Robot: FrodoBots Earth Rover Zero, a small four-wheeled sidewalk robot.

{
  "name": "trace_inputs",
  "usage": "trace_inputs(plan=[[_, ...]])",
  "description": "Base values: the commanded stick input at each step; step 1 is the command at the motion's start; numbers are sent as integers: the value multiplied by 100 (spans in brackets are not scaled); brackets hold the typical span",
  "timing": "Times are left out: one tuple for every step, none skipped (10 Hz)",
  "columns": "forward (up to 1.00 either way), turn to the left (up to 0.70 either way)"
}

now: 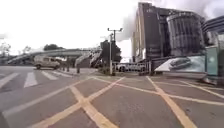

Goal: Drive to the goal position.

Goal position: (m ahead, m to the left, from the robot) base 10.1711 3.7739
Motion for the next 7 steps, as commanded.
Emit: trace_inputs(plan=[[45,27],[45,5],[45,0],[45,0],[45,0],[45,0],[45,0]])
